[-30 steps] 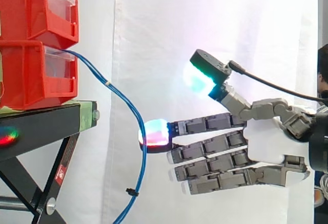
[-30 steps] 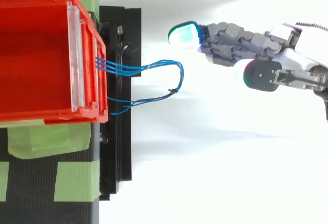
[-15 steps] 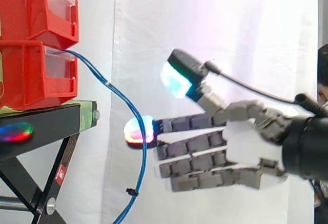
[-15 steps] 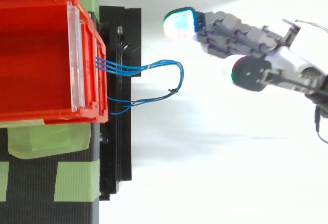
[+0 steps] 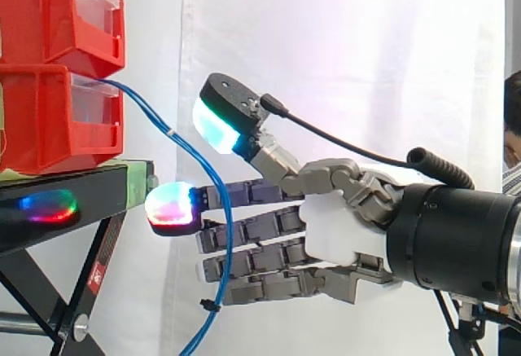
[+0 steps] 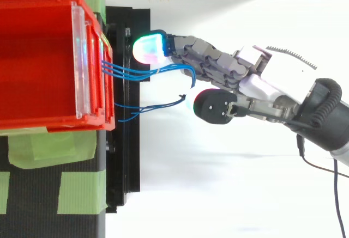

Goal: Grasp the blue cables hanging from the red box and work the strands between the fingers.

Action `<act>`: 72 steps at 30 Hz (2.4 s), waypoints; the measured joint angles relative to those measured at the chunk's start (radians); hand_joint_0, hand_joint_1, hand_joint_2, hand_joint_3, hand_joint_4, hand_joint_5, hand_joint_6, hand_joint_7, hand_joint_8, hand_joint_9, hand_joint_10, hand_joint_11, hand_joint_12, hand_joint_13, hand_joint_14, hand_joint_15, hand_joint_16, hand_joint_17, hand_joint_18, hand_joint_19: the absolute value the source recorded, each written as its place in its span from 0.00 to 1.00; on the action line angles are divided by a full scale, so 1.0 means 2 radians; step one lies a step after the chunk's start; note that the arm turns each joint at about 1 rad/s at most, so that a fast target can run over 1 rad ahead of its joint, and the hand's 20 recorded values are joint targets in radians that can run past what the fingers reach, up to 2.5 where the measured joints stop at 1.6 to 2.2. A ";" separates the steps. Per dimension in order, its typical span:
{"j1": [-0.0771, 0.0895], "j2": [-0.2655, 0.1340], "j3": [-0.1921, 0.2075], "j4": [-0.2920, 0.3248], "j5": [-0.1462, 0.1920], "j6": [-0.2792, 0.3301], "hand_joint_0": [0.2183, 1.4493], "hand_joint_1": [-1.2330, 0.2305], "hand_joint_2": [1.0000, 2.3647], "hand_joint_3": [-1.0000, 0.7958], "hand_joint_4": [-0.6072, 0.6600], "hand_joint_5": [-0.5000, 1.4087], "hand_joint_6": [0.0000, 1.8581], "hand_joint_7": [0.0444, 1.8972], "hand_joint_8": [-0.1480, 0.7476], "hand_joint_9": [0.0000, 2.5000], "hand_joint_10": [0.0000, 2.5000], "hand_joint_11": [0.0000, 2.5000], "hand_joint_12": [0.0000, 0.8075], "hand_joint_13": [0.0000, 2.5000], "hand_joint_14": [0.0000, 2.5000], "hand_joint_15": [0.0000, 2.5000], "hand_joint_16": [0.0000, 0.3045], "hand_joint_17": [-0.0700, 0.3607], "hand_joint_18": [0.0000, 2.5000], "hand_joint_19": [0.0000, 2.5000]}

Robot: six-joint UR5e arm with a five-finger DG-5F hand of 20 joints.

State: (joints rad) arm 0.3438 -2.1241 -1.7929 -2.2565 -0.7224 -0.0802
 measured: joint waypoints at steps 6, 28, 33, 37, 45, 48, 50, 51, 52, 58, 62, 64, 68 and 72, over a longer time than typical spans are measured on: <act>0.004 0.000 0.001 0.009 0.004 -0.014 0.38 0.57 0.00 0.00 0.61 0.06 0.00 0.34 0.49 0.00 0.00 0.00 0.44 0.00 0.00 0.07 0.24 0.54 0.00 0.04; 0.018 -0.012 0.007 0.029 0.037 -0.033 0.38 0.57 0.00 0.00 0.61 0.06 0.00 0.34 0.50 0.00 0.00 0.02 0.45 0.00 0.00 0.07 0.24 0.54 0.00 0.05; 0.019 -0.045 0.027 0.036 0.036 0.013 0.38 0.57 0.00 0.00 0.61 0.06 0.00 0.34 0.50 0.00 0.00 0.02 0.45 0.00 0.00 0.08 0.24 0.54 0.00 0.05; 0.019 -0.051 0.040 0.007 0.035 0.038 0.38 0.57 0.00 0.00 0.61 0.06 0.00 0.35 0.50 0.00 0.00 0.02 0.45 0.00 0.00 0.08 0.24 0.54 0.00 0.05; 0.015 -0.053 0.045 -0.014 0.032 0.044 0.38 0.57 0.00 0.00 0.61 0.06 0.00 0.35 0.50 0.00 0.00 0.03 0.45 0.00 0.00 0.08 0.24 0.54 0.00 0.05; 0.015 -0.053 0.045 -0.007 0.031 0.042 0.38 0.57 0.00 0.00 0.61 0.06 0.00 0.35 0.51 0.00 0.00 0.03 0.45 0.00 0.00 0.08 0.24 0.54 0.00 0.06; 0.015 -0.053 0.045 -0.005 0.031 0.042 0.38 0.57 0.00 0.00 0.61 0.06 0.00 0.35 0.51 0.00 0.00 0.03 0.45 0.00 0.00 0.08 0.24 0.54 0.00 0.06; 0.015 -0.053 0.045 -0.005 0.031 0.043 0.38 0.57 0.00 0.00 0.62 0.06 0.00 0.35 0.51 0.00 0.00 0.03 0.45 0.00 0.00 0.08 0.24 0.54 0.00 0.06; 0.015 -0.053 0.045 -0.005 0.031 0.043 0.38 0.57 0.00 0.00 0.62 0.06 0.00 0.35 0.51 0.00 0.00 0.03 0.45 0.00 0.00 0.08 0.24 0.54 0.00 0.06; 0.015 -0.052 0.045 -0.009 0.026 0.044 0.38 0.57 0.00 0.00 0.62 0.07 0.00 0.35 0.51 0.00 0.00 0.04 0.46 0.00 0.00 0.08 0.24 0.54 0.00 0.07; 0.014 -0.052 0.045 -0.010 0.023 0.045 0.38 0.57 0.00 0.00 0.62 0.07 0.00 0.35 0.52 0.00 0.00 0.05 0.47 0.00 0.00 0.09 0.24 0.54 0.00 0.07; 0.014 -0.052 0.045 -0.011 0.020 0.045 0.38 0.57 0.00 0.00 0.62 0.07 0.00 0.35 0.53 0.01 0.00 0.06 0.47 0.00 0.00 0.09 0.24 0.54 0.00 0.07; 0.014 -0.052 0.045 -0.011 0.013 0.047 0.38 0.57 0.00 0.00 0.62 0.07 0.00 0.35 0.54 0.03 0.00 0.08 0.48 0.00 0.00 0.09 0.24 0.55 0.00 0.07; 0.014 -0.052 0.045 -0.010 0.010 0.049 0.39 0.57 0.00 0.00 0.63 0.08 0.00 0.35 0.55 0.05 0.00 0.09 0.49 0.00 0.00 0.10 0.24 0.55 0.00 0.07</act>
State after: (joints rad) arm 0.3728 -2.2289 -1.7025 -2.2769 -0.7030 0.0173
